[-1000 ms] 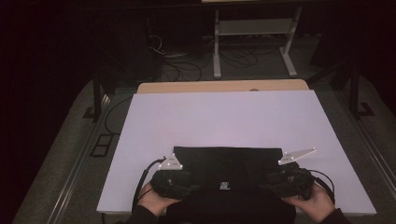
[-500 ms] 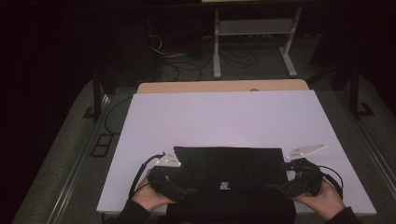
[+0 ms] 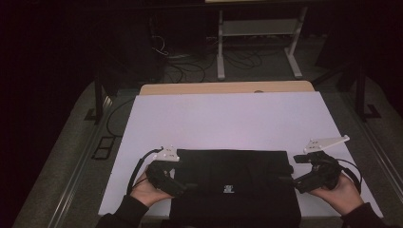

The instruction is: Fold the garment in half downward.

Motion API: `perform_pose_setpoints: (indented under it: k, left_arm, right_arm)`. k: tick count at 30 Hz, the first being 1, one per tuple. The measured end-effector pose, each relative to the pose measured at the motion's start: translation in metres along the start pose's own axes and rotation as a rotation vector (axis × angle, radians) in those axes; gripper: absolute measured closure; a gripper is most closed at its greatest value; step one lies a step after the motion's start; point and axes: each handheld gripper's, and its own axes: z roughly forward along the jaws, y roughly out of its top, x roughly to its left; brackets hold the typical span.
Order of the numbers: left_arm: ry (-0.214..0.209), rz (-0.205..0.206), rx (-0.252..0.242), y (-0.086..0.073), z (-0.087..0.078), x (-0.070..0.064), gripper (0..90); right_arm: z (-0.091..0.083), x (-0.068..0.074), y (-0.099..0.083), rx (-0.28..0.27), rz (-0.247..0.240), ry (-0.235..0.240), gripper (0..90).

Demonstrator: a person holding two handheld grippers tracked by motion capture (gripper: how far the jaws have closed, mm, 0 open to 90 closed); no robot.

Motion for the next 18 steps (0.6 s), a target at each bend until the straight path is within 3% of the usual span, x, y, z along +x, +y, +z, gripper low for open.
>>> perform_pose_setpoints:
  k: [9, 18]
  left_arm:
    - [0.021, 0.015, -0.019, 0.007, -0.010, 0.009, 0.0]
    - [0.033, -0.005, -0.026, 0.007, -0.013, 0.022, 0.0]
  right_arm:
    - [0.000, -0.011, 0.008, 0.003, 0.003, -0.005, 0.0]
    - [0.001, -0.022, 0.016, 0.001, 0.006, -0.008, 0.0]
